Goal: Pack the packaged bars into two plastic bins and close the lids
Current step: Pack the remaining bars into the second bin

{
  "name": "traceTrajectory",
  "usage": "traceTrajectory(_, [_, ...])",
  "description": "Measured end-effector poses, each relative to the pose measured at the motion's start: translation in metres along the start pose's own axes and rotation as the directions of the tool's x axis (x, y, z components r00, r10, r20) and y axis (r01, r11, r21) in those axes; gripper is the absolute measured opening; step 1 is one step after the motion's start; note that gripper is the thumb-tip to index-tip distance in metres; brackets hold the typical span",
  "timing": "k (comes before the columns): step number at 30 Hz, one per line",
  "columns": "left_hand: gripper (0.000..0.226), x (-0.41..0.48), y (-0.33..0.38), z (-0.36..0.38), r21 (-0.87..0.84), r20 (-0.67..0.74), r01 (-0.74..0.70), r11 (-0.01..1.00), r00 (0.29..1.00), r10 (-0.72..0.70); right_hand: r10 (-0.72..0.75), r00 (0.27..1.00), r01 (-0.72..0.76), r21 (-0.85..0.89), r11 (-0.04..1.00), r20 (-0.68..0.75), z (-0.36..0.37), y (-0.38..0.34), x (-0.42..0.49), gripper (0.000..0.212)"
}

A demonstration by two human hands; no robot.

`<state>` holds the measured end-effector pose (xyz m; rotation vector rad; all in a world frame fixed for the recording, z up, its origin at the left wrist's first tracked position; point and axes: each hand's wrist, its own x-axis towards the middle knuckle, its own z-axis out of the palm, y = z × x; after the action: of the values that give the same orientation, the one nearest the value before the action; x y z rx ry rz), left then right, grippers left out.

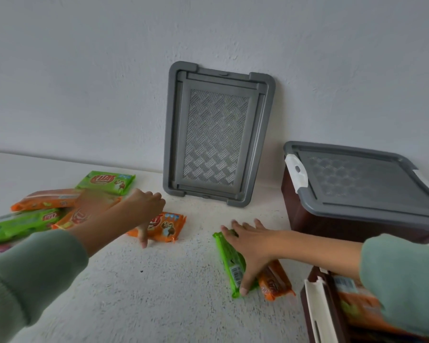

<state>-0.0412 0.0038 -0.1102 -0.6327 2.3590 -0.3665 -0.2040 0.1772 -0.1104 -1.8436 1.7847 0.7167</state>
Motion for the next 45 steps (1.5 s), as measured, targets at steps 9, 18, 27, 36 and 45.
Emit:
traceTrajectory(9, [0.088, 0.001, 0.005, 0.001, -0.041, -0.126, -0.118, 0.992, 0.986, 0.112, -0.402, 0.894, 0.319, -0.351, 0.88, -0.195, -0.005, -0.019, 0.005, 0.111])
traceTrajectory(18, [0.092, 0.004, 0.001, 0.006, -0.173, -0.11, -0.135, 0.976, 0.987, 0.117, -0.231, 0.958, 0.241, 0.039, 0.97, -0.169, 0.006, -0.029, 0.004, 0.089])
traceTrajectory(27, [0.086, -0.002, -0.01, 0.006, -0.202, -0.13, -0.187, 0.961, 0.978, 0.163, -0.147, 0.946, 0.216, 0.222, 0.951, -0.29, -0.003, -0.037, 0.003, 0.09])
traceTrajectory(36, [0.077, -0.049, -0.008, -0.071, -0.258, -0.303, -0.247, 0.934, 0.939, 0.164, -0.038, 0.784, 0.224, 0.224, 0.949, -0.619, -0.06, -0.018, -0.075, 0.092])
traceTrajectory(45, [0.063, -0.111, 0.106, -0.174, -0.136, -0.456, -0.502, 0.854, 0.797, 0.395, 0.178, 0.81, -0.015, 0.284, 0.959, -0.558, 0.008, 0.035, -0.225, 0.104])
